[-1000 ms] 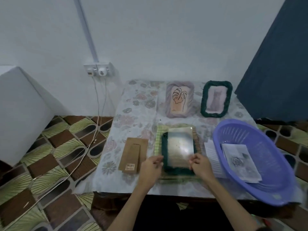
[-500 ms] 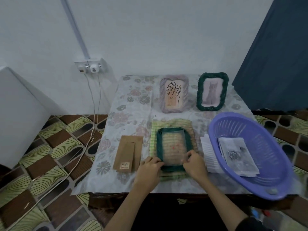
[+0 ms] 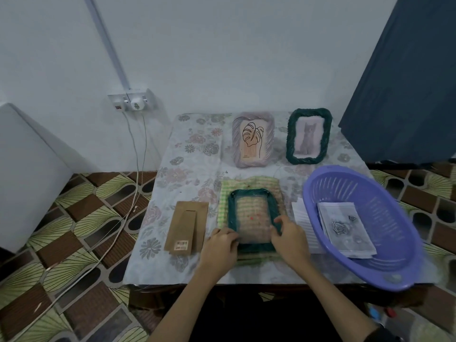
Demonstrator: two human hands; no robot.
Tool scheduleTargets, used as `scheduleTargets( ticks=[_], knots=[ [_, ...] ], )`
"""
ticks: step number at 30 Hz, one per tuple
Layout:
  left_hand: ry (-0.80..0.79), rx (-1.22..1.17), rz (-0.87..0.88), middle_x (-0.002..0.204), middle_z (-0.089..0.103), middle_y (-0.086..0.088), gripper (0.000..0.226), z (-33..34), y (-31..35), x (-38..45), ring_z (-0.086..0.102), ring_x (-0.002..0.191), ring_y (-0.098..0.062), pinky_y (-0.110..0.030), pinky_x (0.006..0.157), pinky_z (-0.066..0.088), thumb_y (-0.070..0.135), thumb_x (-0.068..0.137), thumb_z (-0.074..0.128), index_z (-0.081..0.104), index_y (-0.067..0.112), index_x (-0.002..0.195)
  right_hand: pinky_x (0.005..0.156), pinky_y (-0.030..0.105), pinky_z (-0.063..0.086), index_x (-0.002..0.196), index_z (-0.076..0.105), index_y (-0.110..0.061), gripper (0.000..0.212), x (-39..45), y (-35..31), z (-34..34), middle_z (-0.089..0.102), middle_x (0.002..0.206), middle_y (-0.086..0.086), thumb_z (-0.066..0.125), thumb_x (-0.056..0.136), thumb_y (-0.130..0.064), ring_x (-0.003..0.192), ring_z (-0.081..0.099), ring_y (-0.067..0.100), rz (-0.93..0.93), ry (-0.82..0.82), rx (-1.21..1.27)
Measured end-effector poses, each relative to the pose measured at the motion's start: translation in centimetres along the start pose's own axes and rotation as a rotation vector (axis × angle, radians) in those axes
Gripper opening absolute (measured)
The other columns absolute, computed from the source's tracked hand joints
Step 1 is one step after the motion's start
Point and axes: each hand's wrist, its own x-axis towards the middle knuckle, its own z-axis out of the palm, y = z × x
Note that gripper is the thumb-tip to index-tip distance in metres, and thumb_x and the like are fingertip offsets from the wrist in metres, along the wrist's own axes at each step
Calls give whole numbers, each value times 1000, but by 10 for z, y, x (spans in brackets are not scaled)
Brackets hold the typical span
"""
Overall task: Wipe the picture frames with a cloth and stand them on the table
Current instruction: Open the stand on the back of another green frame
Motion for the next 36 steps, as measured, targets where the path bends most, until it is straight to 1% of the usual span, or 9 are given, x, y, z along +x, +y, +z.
scheduleTargets(
  ticks=[2, 6, 12, 16, 21, 24, 29, 32, 36],
  knots=[
    [12, -105, -2, 122, 59, 2, 28, -6, 14, 7, 48, 115, -18, -27, 92, 42, 16, 96, 46, 64, 17, 117, 50, 31, 39, 90, 58, -13, 7, -2, 1, -20, 44, 51, -2, 56, 90, -19, 49, 46, 17, -100, 94, 90],
    [-19, -385, -16, 114, 66, -1, 23, -10, 65, 23, 59, 99, -14, -22, 83, 47, 15, 94, 51, 68, 15, 110, 48, 28, 35, 70, 53, -11, 22, 8, 43, -72, 49, 52, 6, 55, 91, -16, 51, 49, 21, -41, 234, 77],
    [-225, -736, -207, 111, 65, -10, 53, 18, 135, 41, 63, 93, -20, -32, 86, 51, 39, 93, 54, 44, 9, 135, 77, 38, 47, 109, 55, -2, 28, 28, 129, -107, 59, 113, 19, 50, 90, -22, 102, 57, 34, 342, -173, -451],
    [-293, -797, -252, 99, 69, -11, 55, 32, 155, 48, 65, 72, -12, -17, 59, 51, 25, 91, 62, 36, 12, 138, 86, 38, 47, 119, 46, 7, 44, 33, 143, -102, 52, 123, 24, 57, 88, -22, 113, 52, 36, 350, -228, -473],
    [-274, -807, -264, 81, 66, -7, 49, 34, 159, 50, 62, 65, -12, -19, 58, 50, 15, 90, 62, 38, 9, 133, 80, 36, 48, 114, 50, 6, 36, 39, 148, -110, 57, 118, 21, 59, 83, -10, 108, 57, 36, 370, -124, -329],
    [-285, -818, -273, 88, 66, -10, 53, 33, 159, 50, 63, 70, -15, -26, 65, 52, 17, 90, 63, 36, 10, 135, 68, 36, 45, 81, 50, -2, 10, 33, 143, -119, 60, 107, 20, 51, 88, -9, 94, 59, 34, 319, -42, -361],
    [-68, -693, -221, 103, 61, 3, 42, 20, 162, 52, 56, 84, -3, -18, 70, 47, 28, 92, 59, 47, 14, 129, 48, 26, 27, 56, 23, -14, 44, 30, 131, -140, 40, 61, 6, 46, 94, -15, 53, 42, 23, 175, 136, -318],
    [-10, -848, -223, 113, 66, -4, 30, 4, 169, 55, 61, 87, -6, -17, 69, 47, 39, 95, 50, 60, 17, 112, 47, 26, 22, 53, 32, -5, 48, 23, 99, -151, 25, 48, 9, 51, 94, -21, 45, 23, 19, 36, 92, 10],
    [-296, -1221, -364, 109, 67, -13, 50, -12, 179, 56, 67, 86, -23, -33, 67, 55, 56, 91, 44, 60, 14, 115, 61, 35, 42, 79, 66, 6, 33, 0, 48, -130, 62, 70, 22, 49, 95, -19, 62, 53, 28, -165, -118, 164]
  ],
)
